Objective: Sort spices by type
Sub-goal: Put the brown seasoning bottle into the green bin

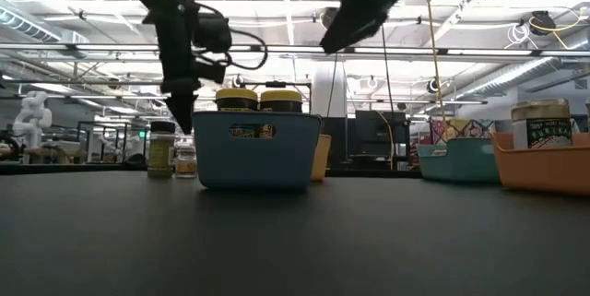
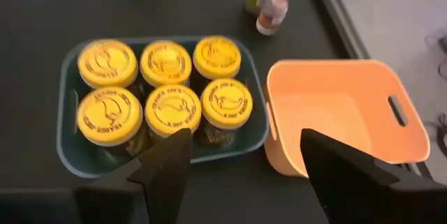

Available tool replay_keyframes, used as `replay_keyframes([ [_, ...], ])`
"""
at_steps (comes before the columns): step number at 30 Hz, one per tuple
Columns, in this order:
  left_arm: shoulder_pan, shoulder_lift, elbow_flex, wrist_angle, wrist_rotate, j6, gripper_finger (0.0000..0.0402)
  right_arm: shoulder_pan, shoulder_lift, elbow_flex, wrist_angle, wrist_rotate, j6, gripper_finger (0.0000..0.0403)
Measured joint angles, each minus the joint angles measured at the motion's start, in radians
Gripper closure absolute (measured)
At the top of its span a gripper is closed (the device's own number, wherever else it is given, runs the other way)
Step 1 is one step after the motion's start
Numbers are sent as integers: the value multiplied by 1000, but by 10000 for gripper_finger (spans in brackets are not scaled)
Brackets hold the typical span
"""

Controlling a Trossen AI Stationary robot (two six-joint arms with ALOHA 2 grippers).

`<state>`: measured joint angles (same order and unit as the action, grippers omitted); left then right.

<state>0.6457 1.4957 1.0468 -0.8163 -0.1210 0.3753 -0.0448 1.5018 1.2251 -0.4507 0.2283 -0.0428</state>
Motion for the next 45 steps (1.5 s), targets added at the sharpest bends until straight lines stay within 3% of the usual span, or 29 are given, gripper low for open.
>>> replay_keyframes([
  [11, 105, 104, 14, 55, 77, 101, 39, -2, -194, -370, 407, -27, -96, 140],
  [19, 106, 147, 23, 48, 114, 75, 39, -22, -204, -387, 443, -29, -200, 140],
  [31, 90, 188, 23, 48, 112, 75, 41, -80, -203, -388, 466, -79, -209, 140],
  [36, 81, 188, 23, 48, 108, 75, 79, -87, -203, -388, 487, -79, -208, 140],
  [45, 67, 188, 23, 48, 105, 75, 191, -87, -202, -388, 491, -79, -208, 140],
])
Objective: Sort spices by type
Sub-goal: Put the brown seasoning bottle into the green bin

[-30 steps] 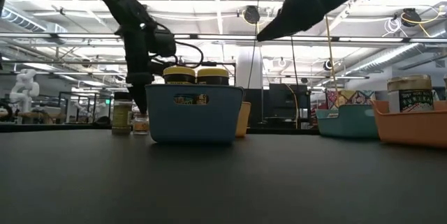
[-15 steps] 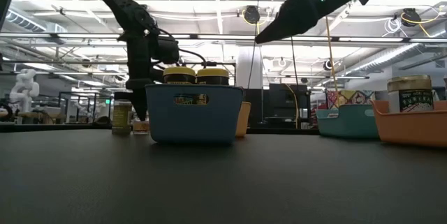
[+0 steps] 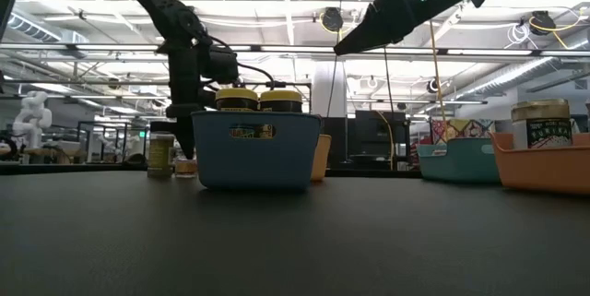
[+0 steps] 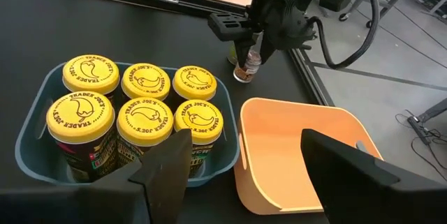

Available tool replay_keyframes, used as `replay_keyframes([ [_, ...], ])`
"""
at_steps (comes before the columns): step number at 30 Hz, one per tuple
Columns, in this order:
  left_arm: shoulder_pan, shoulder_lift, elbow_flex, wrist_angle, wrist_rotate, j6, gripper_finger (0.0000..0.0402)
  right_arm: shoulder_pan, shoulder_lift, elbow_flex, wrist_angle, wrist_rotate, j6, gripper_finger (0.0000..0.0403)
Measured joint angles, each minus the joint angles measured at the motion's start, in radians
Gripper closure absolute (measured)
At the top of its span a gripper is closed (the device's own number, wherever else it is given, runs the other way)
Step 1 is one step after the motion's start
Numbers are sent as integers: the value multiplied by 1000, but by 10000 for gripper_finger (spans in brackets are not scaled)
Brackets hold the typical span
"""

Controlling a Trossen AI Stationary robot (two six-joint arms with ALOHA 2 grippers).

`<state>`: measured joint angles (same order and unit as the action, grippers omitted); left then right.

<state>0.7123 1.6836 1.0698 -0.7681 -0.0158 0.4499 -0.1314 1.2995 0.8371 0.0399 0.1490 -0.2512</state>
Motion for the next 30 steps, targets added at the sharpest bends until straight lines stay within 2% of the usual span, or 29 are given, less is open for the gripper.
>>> replay_keyframes([
  [4, -14, -2, 1, -5, -6, -1, 228, 0, 0, 0, -1, 0, 0, 140],
  [13, -117, 0, 68, -160, -13, -104, 221, 0, 0, 0, -2, 0, -4, 140],
  [20, -276, -47, 83, -224, -13, -168, 219, 0, 0, 0, -5, 0, -4, 140],
  [25, -397, -113, 83, -250, -14, -286, 218, 0, 0, 0, -6, -3, 3, 140],
  [30, -531, -180, 83, -244, -14, -418, 218, 3, 0, 0, -6, -57, 41, 140],
])
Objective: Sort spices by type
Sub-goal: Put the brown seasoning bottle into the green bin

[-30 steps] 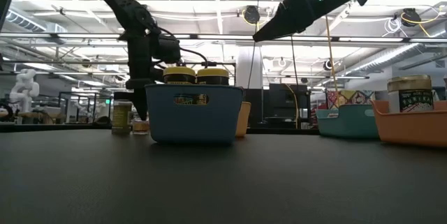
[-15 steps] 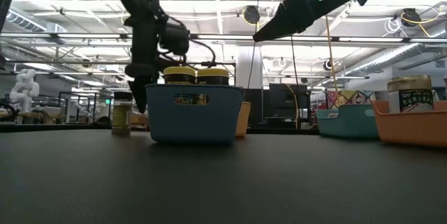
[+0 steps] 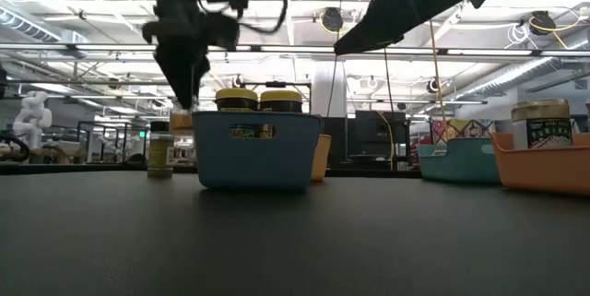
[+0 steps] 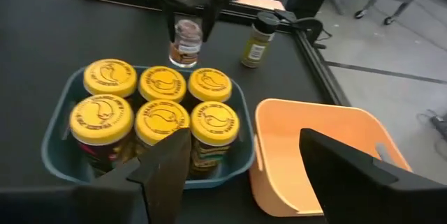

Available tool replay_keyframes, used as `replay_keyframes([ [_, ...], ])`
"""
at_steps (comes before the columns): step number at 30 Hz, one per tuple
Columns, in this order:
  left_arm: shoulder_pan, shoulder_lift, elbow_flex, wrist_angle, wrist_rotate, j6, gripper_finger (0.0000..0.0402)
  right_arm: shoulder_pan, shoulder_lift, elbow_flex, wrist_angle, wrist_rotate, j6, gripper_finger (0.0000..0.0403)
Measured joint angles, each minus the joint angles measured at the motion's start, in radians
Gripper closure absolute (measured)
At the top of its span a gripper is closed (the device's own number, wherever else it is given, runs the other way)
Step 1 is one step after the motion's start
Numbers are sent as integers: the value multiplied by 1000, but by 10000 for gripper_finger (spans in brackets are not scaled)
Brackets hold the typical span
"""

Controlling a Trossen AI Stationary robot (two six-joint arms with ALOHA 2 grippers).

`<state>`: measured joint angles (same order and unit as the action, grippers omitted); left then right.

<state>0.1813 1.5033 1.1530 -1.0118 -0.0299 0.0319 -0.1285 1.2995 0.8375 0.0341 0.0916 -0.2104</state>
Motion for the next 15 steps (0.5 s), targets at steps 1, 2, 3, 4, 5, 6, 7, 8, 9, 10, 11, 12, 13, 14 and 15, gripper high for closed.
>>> replay_keyframes([
  [1, -29, -7, 0, 2, 0, -26, 218, 0, 0, 0, 0, -13, 10, 140],
  [2, -57, -12, 0, 4, -1, -53, 218, 1, 0, 0, 1, -22, 22, 140],
  [3, -87, -17, 0, 9, -2, -79, 218, 3, 0, 0, 3, -22, 35, 140],
  [4, -118, -19, 0, 11, -2, -107, 218, 7, 0, 0, 5, -22, 48, 140],
  [5, -148, -21, 0, 12, -4, -134, 218, 9, 0, 0, 7, -20, 61, 140],
  [6, -178, -21, 0, 11, -10, -160, 218, 14, 0, 0, 8, -20, 75, 140],
  [7, -207, -20, 0, 10, -23, -186, 218, 20, 0, 0, 9, -20, 91, 140],
  [8, -237, -19, 0, 12, -42, -213, 218, 27, 0, 0, 12, -19, 109, 140],
  [9, -265, -19, 0, 13, -56, -240, 218, 37, 0, 0, 20, -19, 127, 140],
  [10, -293, -19, 0, 16, -66, -264, 218, 48, 0, 0, 25, -19, 141, 140],
  [11, -321, -19, 0, 23, -72, -290, 218, 62, 0, 1, 29, -19, 150, 140],
  [12, -346, -19, 0, 33, -76, -316, 218, 77, 0, 1, 32, -19, 159, 140],
  [13, -373, -18, 0, 42, -77, -344, 218, 95, 0, 1, 33, -19, 168, 140],
  [14, -398, -18, 0, 49, -77, -370, 218, 113, 0, 1, 36, -19, 175, 140],
  [15, -423, -18, 0, 56, -79, -395, 218, 132, 0, 1, 41, -19, 184, 140],
])
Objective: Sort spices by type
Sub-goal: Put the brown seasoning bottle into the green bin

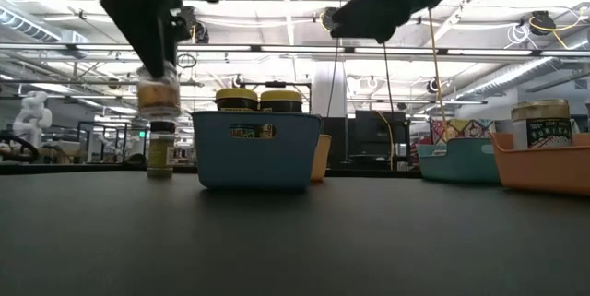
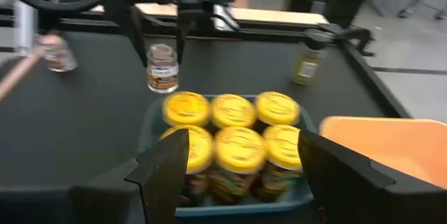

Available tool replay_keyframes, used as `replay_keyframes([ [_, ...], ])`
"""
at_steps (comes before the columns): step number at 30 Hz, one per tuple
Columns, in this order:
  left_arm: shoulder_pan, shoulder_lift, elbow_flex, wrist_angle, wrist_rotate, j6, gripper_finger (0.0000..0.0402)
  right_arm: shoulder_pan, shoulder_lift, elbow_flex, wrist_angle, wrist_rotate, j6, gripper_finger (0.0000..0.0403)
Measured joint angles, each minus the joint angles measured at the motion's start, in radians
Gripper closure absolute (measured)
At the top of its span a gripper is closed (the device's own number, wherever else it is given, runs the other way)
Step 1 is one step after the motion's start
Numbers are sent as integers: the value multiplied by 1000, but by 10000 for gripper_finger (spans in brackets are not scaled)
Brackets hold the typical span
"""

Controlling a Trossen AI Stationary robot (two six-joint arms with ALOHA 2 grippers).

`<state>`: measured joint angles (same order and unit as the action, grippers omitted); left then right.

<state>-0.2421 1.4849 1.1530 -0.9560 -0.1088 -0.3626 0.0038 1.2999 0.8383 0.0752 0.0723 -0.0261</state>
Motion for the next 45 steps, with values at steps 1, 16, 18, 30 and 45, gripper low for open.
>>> replay_keyframes([
  [1, -24, 0, 0, 9, 0, -24, 217, 19, 0, 0, 6, 0, 11, 140],
  [16, -235, 148, 0, 193, -12, -156, 217, 305, 0, 0, 23, 133, 173, 140],
  [18, -240, 180, 0, 196, -10, -156, 217, 336, 0, 0, 23, 176, 189, 140],
  [30, -257, 268, 0, 207, 13, -156, 217, 431, 10, 0, 22, 247, 219, 140],
  [45, -262, 270, 0, 236, 34, -156, 195, 428, 10, 0, 23, 247, 218, 140],
])
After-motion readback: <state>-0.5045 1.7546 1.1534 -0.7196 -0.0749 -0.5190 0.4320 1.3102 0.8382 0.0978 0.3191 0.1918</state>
